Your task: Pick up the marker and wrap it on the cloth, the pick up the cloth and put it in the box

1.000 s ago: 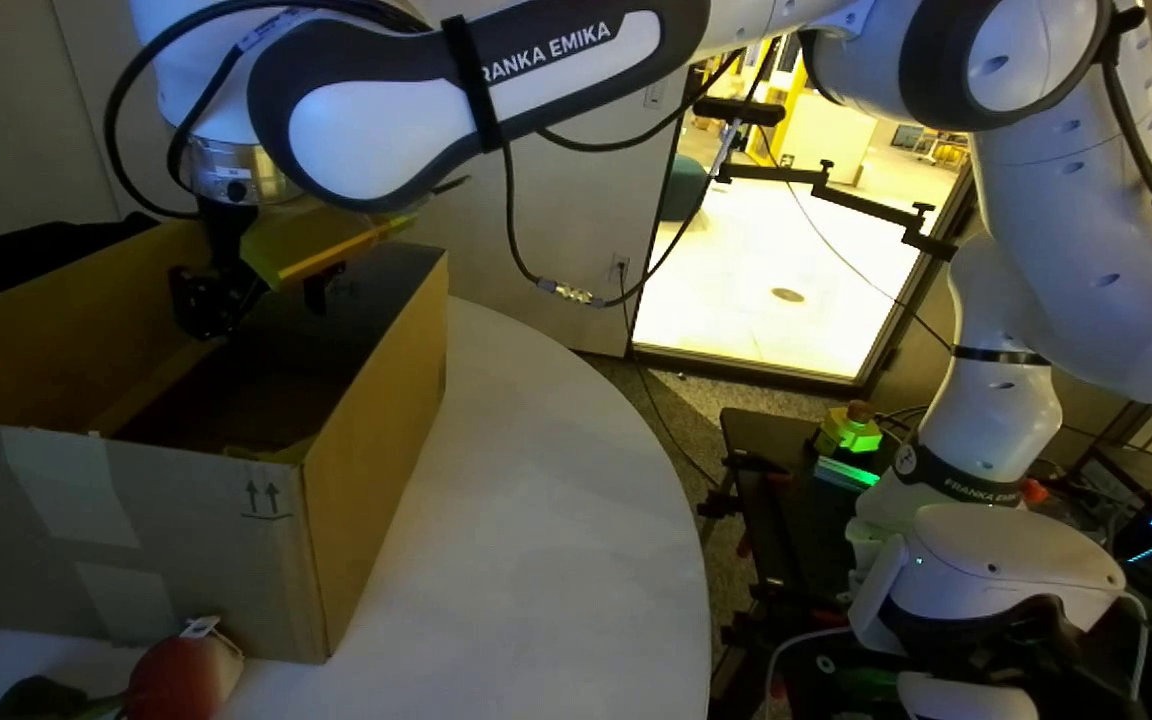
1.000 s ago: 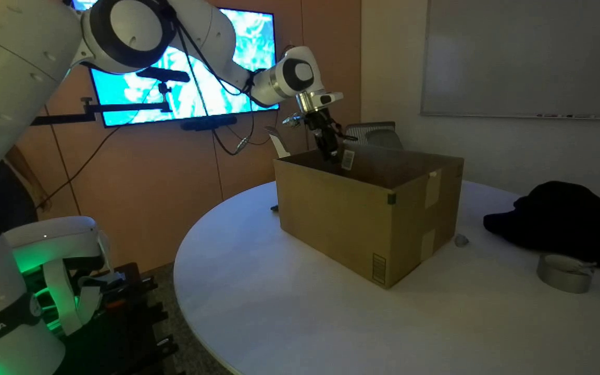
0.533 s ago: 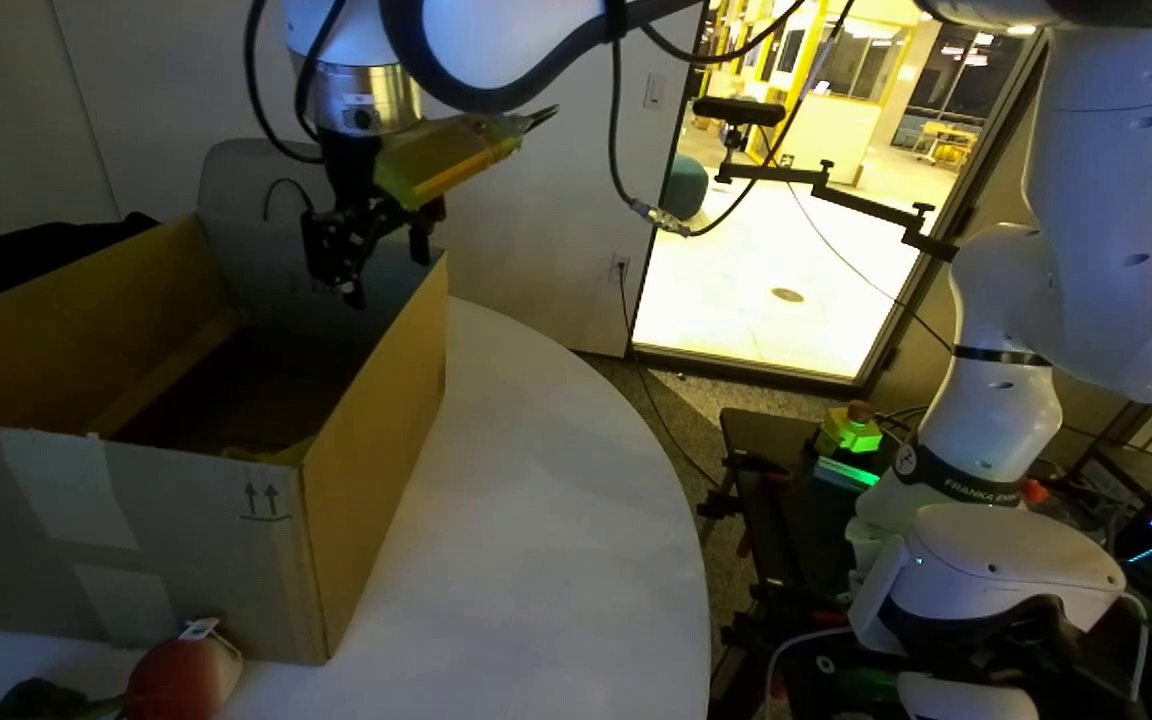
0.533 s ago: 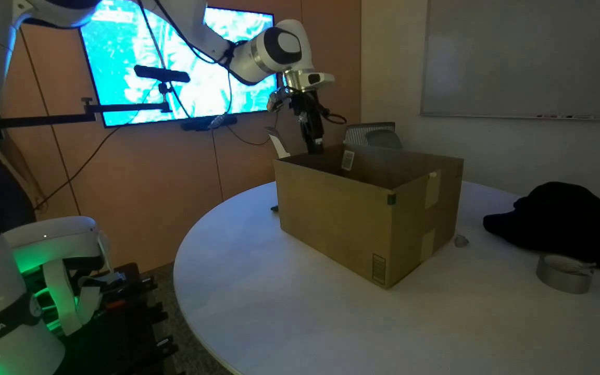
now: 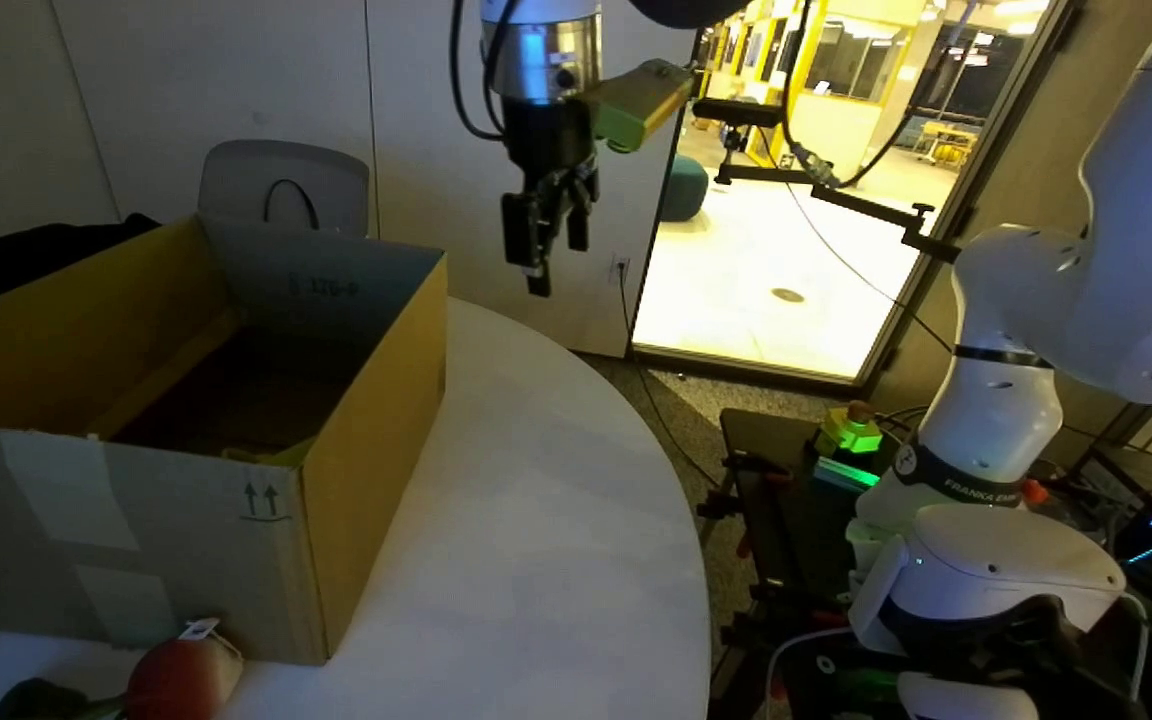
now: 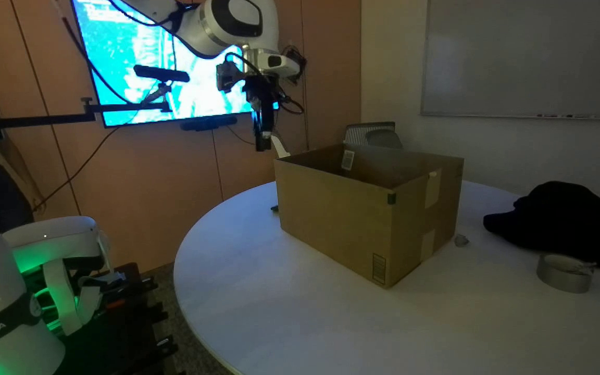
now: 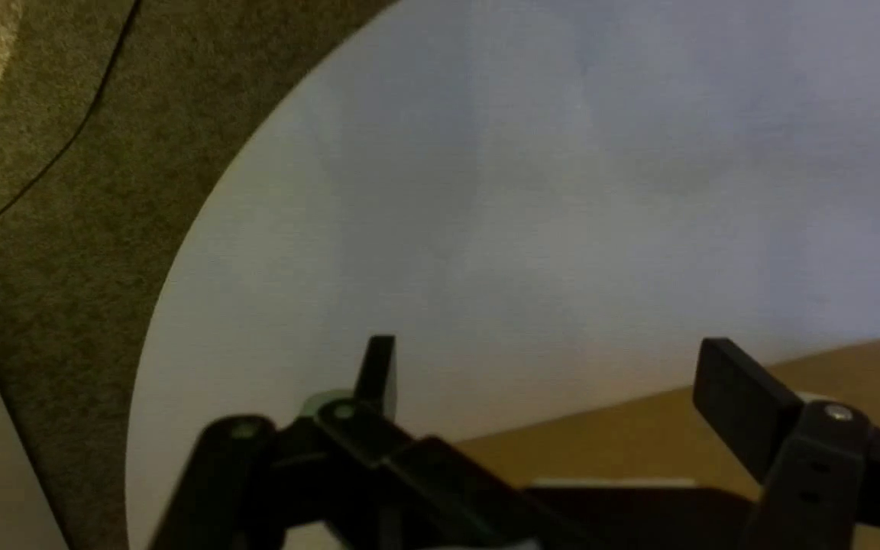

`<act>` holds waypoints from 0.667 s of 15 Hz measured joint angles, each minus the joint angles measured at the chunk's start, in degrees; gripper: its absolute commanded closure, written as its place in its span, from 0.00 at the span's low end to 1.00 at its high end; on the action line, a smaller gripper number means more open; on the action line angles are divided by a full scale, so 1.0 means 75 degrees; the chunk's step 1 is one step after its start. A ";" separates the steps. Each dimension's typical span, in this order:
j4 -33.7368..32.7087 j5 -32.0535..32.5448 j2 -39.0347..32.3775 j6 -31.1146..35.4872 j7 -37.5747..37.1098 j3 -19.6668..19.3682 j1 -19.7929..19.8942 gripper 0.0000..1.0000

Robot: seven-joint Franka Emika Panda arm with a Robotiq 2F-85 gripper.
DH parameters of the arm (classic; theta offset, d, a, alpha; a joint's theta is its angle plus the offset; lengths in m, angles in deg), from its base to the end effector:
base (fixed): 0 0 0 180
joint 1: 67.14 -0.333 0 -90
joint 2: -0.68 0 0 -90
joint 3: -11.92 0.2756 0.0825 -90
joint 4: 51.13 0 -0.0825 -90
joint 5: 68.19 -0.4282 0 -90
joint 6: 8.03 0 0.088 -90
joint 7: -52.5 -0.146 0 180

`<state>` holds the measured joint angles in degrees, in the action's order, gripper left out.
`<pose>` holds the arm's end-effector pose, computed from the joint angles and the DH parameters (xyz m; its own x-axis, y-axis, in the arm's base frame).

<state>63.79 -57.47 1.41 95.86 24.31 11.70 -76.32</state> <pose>0.5613 0.0658 0.3520 0.9568 -0.2792 -0.0808 -0.2538 -0.9381 0.2358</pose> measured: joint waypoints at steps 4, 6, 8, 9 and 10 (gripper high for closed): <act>0.1849 -0.0142 0.1603 -0.0048 0.0088 0.0131 0.0186 0.00; 0.2764 -0.0221 0.2395 -0.0036 0.0130 0.0191 0.0282 0.00; 0.3459 -0.0283 0.3033 0.0012 0.0184 0.0220 0.0339 0.00; 0.3634 -0.0285 0.3230 0.0023 0.0192 0.0220 0.0343 0.00; 0.3712 -0.0286 0.3331 0.0039 0.0197 0.0221 0.0343 0.00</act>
